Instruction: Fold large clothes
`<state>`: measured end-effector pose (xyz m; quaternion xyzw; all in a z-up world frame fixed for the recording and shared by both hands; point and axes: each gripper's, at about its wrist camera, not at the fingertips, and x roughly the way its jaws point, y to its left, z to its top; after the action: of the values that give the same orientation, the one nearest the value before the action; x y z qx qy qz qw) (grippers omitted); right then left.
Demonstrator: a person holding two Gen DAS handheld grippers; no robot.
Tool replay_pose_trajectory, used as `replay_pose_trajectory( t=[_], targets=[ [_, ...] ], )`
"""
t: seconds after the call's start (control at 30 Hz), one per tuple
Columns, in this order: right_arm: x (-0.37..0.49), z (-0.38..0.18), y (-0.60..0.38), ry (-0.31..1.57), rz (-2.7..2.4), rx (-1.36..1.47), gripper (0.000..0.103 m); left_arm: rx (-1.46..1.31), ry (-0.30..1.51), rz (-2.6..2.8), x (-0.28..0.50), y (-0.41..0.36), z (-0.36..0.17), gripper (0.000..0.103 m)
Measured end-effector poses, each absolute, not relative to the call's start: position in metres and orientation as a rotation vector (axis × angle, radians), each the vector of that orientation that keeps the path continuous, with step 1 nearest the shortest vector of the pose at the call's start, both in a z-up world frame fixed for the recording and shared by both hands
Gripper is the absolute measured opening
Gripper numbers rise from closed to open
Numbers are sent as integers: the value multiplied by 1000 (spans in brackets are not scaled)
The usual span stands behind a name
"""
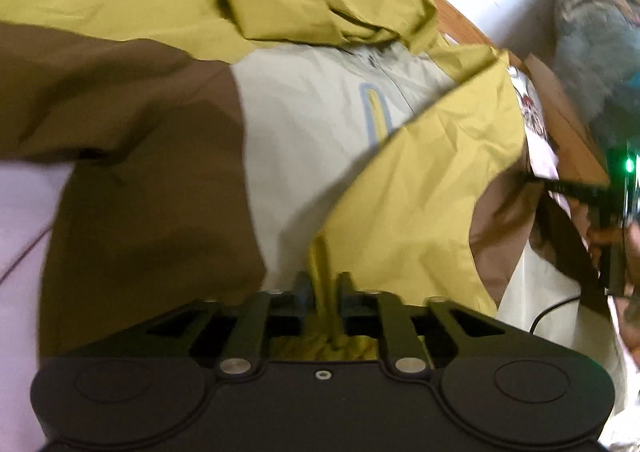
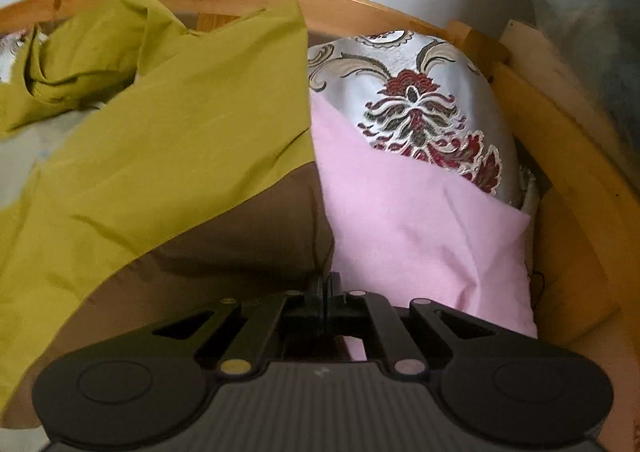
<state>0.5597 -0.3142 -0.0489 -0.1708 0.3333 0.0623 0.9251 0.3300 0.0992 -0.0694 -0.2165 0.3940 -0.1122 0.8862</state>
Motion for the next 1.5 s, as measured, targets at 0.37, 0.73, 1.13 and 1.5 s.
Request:
replay_pose_trajectory(
  t=[0.37, 0.73, 1.13, 1.5],
  targets=[
    [458, -28, -291, 433, 169, -288, 85, -421, 676, 98, 267, 187, -14, 81],
    [346, -69, -253, 429, 298, -22, 103, -367, 456, 643, 224, 307, 47, 96],
    [350, -111, -277, 589, 289, 208, 103, -598, 350, 957, 230, 343, 23, 37],
    [345, -118, -282, 580, 307, 248, 103, -230, 82, 688, 251, 246, 93, 3]
  ],
)
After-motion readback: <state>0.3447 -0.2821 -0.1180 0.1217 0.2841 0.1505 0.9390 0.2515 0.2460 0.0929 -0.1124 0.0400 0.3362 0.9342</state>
